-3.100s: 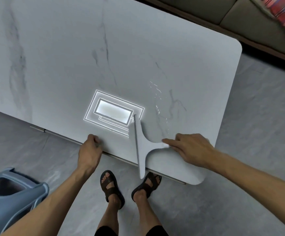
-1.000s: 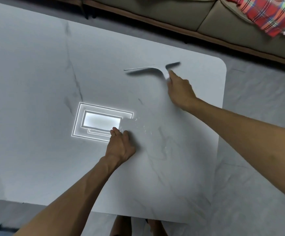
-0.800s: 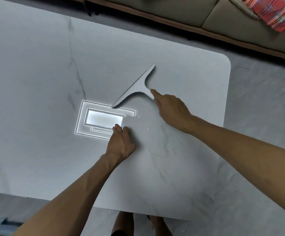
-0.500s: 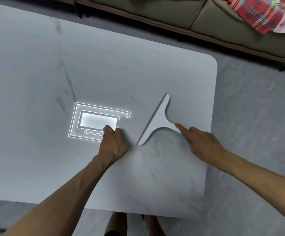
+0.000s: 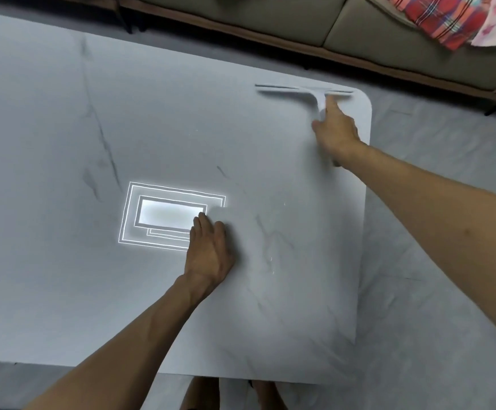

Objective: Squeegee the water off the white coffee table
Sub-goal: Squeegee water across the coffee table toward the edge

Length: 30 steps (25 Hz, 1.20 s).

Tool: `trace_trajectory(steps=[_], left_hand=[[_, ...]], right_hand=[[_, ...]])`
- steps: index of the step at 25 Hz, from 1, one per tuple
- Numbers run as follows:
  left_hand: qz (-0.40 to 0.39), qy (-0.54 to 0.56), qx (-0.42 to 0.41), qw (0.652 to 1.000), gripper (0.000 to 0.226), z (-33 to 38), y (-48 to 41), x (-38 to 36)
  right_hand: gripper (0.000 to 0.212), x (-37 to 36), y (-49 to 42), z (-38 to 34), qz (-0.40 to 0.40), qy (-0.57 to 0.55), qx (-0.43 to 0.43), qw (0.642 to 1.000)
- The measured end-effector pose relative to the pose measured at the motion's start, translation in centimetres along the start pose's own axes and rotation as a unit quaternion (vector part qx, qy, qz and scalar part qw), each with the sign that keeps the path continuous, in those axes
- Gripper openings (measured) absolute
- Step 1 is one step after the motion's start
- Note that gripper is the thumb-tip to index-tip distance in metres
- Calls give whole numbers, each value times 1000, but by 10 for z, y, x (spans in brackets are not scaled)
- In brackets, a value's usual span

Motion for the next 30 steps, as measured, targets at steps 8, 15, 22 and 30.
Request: trace_trajectory(steps=[8, 15, 22, 30], left_hand=[[-59, -5, 21, 998, 42, 6, -15, 1], [-92, 4, 20, 996, 43, 8, -20, 5], [-89, -11, 10, 996, 44, 6, -20, 1], [-97, -25, 14, 995, 45, 6, -16, 1]], right_hand=[[62, -26, 121, 76, -85, 159, 62, 982], [59, 18, 173, 94, -98, 97, 44, 990], [35, 40, 20, 29, 37, -20, -89, 995], [76, -18, 145, 56, -118, 81, -143, 979]])
Point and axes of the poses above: each hand's wrist, its own y-axis away from the middle knuckle, its own x-axis out of the back of the hand, z = x × y, the point moved 2 cm from there along -y, towards the middle knuckle, and after that the axes turned 4 degrees about x, right-handed, at the moved point
